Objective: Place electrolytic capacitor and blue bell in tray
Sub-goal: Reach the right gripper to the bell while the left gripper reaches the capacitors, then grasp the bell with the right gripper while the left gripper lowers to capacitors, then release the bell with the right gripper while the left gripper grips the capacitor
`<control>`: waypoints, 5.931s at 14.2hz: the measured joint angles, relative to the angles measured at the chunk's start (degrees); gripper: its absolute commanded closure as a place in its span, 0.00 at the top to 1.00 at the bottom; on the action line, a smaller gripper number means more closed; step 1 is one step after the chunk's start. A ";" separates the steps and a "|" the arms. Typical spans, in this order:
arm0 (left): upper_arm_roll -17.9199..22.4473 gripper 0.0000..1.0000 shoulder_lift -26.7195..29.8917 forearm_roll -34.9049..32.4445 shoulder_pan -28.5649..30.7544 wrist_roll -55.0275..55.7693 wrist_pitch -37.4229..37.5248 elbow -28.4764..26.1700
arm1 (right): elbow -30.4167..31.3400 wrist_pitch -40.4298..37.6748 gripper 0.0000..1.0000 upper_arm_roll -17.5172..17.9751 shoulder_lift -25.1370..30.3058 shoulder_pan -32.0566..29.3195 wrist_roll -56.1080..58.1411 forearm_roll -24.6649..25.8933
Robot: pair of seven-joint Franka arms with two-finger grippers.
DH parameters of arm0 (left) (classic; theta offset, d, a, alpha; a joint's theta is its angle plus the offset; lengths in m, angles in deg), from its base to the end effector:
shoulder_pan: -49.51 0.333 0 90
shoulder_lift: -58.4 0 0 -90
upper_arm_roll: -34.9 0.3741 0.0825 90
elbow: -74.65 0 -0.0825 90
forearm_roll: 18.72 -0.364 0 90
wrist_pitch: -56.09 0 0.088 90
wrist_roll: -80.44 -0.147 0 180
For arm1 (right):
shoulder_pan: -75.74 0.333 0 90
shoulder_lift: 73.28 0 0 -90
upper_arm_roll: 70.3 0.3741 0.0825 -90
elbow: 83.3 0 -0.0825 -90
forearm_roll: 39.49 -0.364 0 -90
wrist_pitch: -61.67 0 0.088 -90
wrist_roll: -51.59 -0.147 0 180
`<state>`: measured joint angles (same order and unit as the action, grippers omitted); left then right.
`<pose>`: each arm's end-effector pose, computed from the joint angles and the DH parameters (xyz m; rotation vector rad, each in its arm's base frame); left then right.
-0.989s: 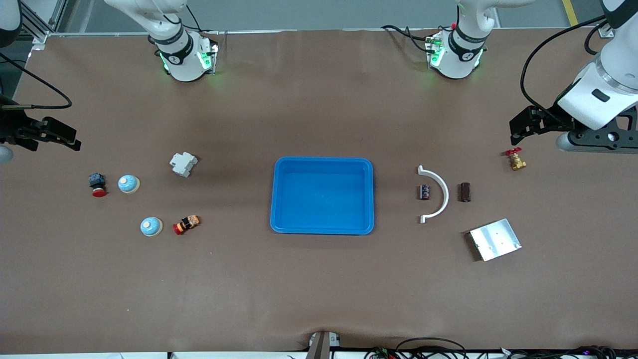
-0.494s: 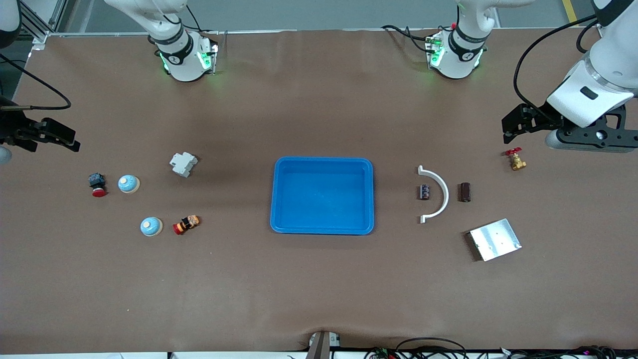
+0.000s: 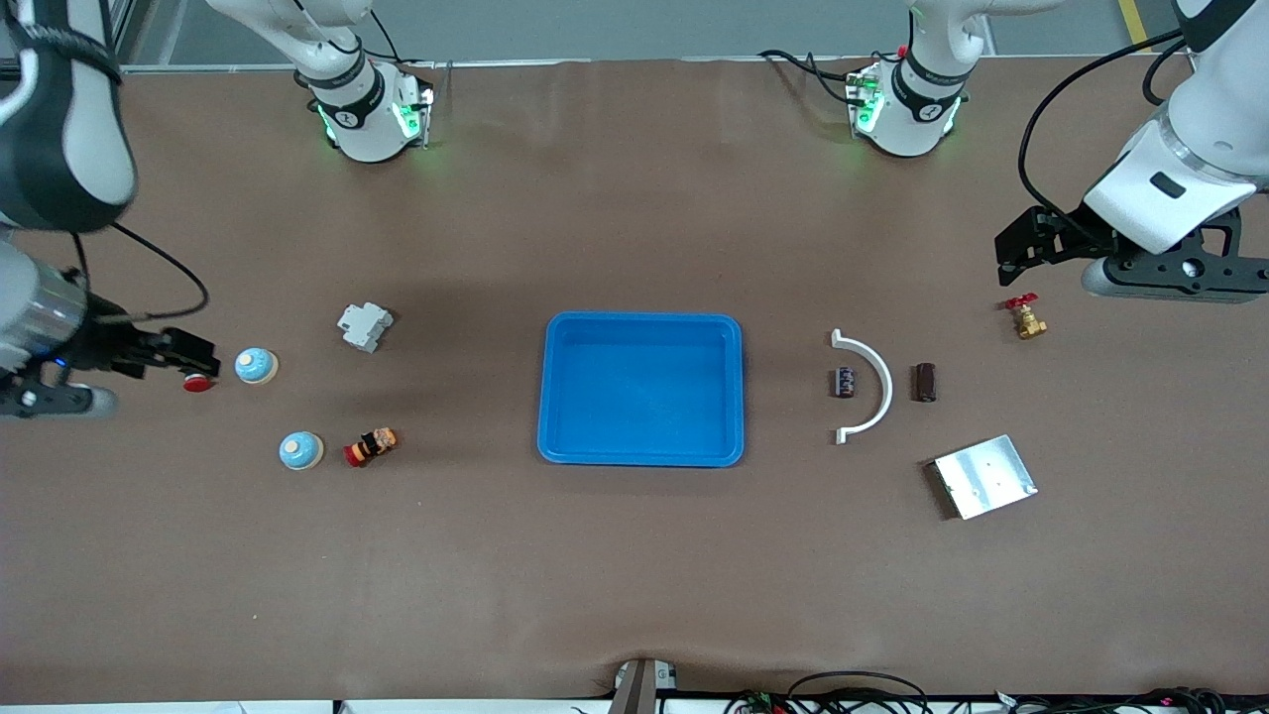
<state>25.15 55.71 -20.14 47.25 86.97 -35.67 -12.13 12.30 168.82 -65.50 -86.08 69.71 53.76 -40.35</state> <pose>0.5459 -0.1098 0.6457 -3.1272 0.1495 -0.0670 0.6192 -0.0159 0.4945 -3.1079 -0.0155 0.0312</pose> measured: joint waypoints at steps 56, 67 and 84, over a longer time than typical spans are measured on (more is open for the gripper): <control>-8.88 1.00 -19.96 -16.51 1.17 20.73 -61.13 -40.34 | 12.63 40.11 0.00 -1.58 -23.20 0.53 16.02 9.42; -7.13 1.00 -24.52 -19.97 1.37 20.74 -65.33 -40.36 | 4.08 20.38 0.00 -0.19 -17.43 13.05 -7.23 4.68; -7.09 0.00 -24.40 -20.25 1.51 21.78 -65.35 -40.30 | -9.18 19.07 0.00 4.76 -27.53 35.42 -50.23 4.22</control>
<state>18.05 31.31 -40.38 48.76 108.75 -101.02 -52.43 3.12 187.90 -60.74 -113.60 105.13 3.53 -36.14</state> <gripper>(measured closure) 0.661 0.344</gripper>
